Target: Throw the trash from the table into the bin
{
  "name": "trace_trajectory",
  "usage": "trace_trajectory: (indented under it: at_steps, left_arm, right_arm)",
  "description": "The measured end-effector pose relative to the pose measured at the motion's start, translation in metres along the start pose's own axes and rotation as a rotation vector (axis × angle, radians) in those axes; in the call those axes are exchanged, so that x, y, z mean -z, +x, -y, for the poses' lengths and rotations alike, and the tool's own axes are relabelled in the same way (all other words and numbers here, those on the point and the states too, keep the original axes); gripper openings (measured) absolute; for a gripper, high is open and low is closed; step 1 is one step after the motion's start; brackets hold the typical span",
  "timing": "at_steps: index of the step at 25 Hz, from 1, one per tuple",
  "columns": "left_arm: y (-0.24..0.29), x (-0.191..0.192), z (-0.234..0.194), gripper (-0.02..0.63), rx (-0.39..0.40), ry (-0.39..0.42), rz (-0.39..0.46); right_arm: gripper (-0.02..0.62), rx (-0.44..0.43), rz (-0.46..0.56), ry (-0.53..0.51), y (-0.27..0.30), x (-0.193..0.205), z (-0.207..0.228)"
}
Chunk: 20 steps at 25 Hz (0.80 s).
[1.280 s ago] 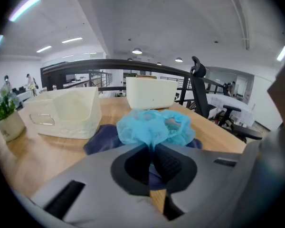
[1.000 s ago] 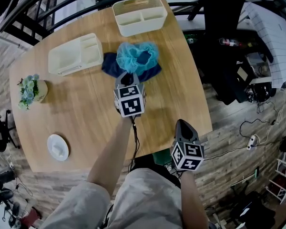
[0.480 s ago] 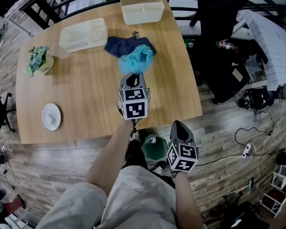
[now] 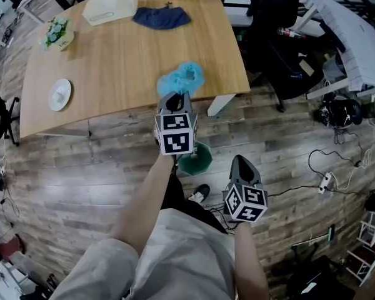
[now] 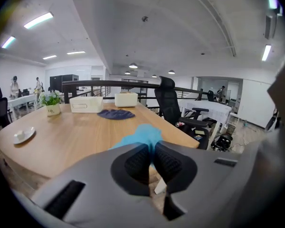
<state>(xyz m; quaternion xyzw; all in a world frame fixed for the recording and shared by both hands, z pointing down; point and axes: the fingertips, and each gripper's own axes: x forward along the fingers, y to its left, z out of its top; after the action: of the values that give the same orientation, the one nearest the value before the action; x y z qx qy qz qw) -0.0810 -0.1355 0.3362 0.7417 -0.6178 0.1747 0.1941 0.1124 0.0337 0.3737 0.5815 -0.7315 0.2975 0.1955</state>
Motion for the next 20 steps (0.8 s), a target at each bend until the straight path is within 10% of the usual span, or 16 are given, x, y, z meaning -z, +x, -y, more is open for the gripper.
trace_trajectory:
  at_steps: [20]
  left_arm:
    - [-0.103, 0.225, 0.097, 0.009, 0.211, 0.101, -0.251]
  right_arm:
    - [0.026, 0.098, -0.147, 0.178, -0.101, 0.19, 0.014]
